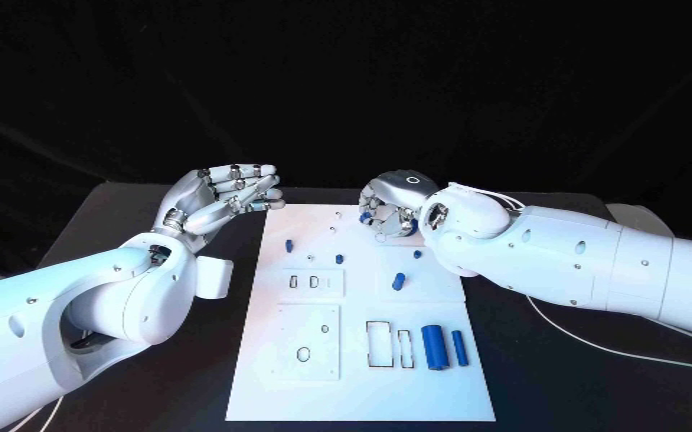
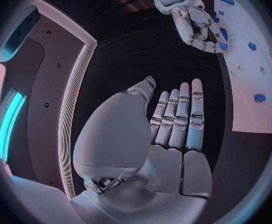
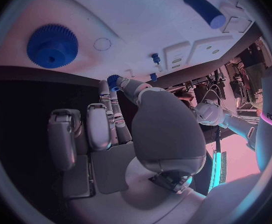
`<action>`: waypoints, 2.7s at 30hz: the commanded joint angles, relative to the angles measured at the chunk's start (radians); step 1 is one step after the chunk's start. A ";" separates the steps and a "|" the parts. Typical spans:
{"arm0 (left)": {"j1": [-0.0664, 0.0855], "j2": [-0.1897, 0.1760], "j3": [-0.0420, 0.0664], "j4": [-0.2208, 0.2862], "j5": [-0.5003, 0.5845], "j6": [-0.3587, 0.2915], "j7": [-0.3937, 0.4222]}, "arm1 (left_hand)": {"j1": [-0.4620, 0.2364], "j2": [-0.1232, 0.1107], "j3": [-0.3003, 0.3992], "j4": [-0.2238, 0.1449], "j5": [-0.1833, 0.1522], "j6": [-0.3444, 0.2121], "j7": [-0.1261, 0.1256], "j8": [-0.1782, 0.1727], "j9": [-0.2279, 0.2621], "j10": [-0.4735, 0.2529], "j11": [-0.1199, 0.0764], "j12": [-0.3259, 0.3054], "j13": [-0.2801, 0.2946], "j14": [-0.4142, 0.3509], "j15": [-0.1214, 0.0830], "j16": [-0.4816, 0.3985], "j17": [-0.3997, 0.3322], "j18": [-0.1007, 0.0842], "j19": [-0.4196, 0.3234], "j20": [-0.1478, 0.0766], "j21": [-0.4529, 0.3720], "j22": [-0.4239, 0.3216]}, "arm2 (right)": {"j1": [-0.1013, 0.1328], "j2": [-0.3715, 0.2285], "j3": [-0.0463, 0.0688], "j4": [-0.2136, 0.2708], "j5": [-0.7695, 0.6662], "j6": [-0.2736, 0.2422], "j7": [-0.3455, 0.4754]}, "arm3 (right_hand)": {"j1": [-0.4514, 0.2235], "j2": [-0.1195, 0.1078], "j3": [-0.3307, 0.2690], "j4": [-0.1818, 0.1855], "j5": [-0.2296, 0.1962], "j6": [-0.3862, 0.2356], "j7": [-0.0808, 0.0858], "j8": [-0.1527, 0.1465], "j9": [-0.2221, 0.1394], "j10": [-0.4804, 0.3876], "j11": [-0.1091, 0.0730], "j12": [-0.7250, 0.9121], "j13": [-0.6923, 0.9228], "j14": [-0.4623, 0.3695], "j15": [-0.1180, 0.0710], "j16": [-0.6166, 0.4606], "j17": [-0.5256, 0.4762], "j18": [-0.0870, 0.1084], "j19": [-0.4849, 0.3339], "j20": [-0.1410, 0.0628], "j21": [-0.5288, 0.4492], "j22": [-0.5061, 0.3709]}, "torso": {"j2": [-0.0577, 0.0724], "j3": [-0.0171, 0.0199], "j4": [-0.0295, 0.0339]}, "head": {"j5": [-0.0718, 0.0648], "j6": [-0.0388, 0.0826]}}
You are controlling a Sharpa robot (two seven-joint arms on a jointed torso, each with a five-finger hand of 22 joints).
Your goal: Assemble the parts on the task board
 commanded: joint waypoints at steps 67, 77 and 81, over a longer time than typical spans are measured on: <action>0.024 0.019 0.001 -0.001 0.000 0.021 -0.001 | -0.010 0.000 0.007 -0.001 -0.006 -0.007 0.010 -0.005 -0.001 -0.007 0.005 -0.007 -0.001 -0.011 0.000 -0.008 0.002 0.005 0.000 0.011 -0.005 -0.003 | -0.033 0.184 -0.005 -0.205 -0.010 -0.040 -0.045 | -0.019 -0.007 -0.003 0.013 0.027 -0.025 0.007 0.002 0.033 -0.005 0.004 -0.007 0.002 0.030 -0.003 0.003 -0.010 -0.011 0.016 -0.004 -0.002 0.118 | 0.009 -0.0068 0.0170 | 0.009 -0.017; 0.026 0.020 0.001 0.000 0.000 0.020 -0.001 | -0.010 0.000 0.007 -0.001 -0.006 -0.007 0.010 -0.005 -0.001 -0.007 0.005 -0.007 -0.001 -0.011 0.000 -0.008 0.002 0.005 0.000 0.011 -0.005 -0.003 | -0.033 0.191 -0.005 -0.216 -0.013 -0.044 -0.049 | -0.034 -0.031 -0.006 0.019 0.012 -0.072 0.027 -0.029 0.030 -0.040 0.019 -0.022 -0.003 0.021 0.010 -0.013 -0.036 -0.004 -0.004 0.005 -0.020 0.089 | 0.010 -0.0077 0.0168 | 0.009 -0.014; 0.027 0.019 0.001 0.000 0.000 0.020 -0.001 | -0.010 0.000 0.007 -0.001 -0.006 -0.007 0.010 -0.005 -0.001 -0.007 0.005 -0.007 -0.001 -0.011 0.000 -0.008 0.002 0.005 0.000 0.011 -0.005 -0.003 | -0.033 0.188 -0.005 -0.212 -0.014 -0.053 -0.046 | -0.049 -0.067 -0.026 0.026 -0.005 -0.137 0.046 -0.080 0.017 -0.093 0.035 -0.022 -0.010 0.010 0.024 -0.033 -0.068 0.006 -0.031 0.019 -0.048 0.047 | 0.010 -0.0074 0.0155 | 0.011 -0.023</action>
